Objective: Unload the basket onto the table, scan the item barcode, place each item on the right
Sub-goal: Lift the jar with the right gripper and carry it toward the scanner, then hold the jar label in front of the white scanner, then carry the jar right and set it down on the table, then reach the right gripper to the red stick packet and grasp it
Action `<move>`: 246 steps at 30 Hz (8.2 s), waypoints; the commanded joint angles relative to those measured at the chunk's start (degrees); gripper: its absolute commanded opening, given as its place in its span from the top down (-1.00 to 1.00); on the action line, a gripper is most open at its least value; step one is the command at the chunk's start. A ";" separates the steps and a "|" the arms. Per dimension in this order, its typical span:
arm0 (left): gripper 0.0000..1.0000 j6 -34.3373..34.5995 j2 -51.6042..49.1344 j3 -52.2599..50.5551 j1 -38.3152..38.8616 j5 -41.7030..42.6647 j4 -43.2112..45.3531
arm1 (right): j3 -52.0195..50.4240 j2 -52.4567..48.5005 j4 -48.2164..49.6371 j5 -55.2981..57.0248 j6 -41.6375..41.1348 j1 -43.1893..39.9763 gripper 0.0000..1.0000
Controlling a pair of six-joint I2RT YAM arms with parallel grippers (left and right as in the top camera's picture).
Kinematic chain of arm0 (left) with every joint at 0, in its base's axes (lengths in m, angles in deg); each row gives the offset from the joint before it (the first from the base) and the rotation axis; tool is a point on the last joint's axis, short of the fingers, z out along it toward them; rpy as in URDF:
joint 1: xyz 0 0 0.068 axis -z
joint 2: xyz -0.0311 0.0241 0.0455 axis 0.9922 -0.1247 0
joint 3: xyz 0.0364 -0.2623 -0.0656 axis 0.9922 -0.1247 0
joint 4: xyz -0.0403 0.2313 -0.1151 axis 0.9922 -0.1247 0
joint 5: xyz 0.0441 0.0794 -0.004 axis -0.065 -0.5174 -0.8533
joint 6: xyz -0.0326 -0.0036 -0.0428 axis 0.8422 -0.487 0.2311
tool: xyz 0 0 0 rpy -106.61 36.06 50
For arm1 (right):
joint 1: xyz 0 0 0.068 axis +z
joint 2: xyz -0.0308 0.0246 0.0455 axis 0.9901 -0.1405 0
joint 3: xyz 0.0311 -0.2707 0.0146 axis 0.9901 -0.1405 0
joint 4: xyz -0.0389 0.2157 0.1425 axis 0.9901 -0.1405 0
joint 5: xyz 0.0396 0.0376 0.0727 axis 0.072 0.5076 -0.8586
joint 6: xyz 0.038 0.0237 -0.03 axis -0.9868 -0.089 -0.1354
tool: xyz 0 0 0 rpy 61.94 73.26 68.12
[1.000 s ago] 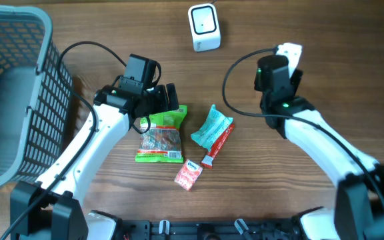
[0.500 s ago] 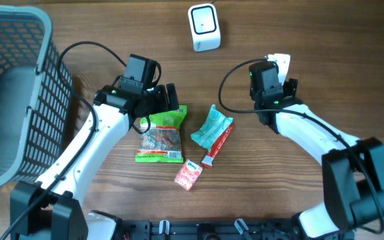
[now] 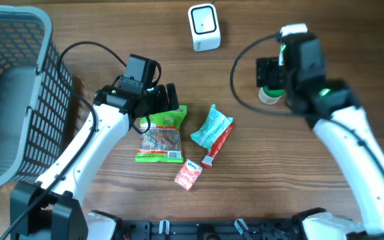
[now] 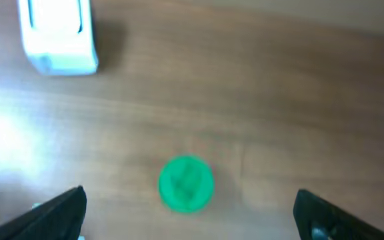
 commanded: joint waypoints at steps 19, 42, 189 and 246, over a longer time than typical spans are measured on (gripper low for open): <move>-1.00 -0.26 0.04 0.37 -0.11 0.31 0.11 | 9.22 -31.26 -11.91 -22.40 12.87 -10.67 -0.46; -1.00 -0.28 0.04 0.37 -0.11 0.28 0.11 | 9.22 -31.26 -13.51 -20.65 2.32 -10.16 -0.98; -1.00 -0.26 0.04 0.37 -0.11 0.28 0.09 | 16.50 -20.61 -25.94 -29.46 -5.97 -20.98 -0.99; -1.00 -0.28 0.04 0.37 -0.11 0.28 0.11 | -23.80 -17.31 6.51 -22.67 -47.82 23.26 0.67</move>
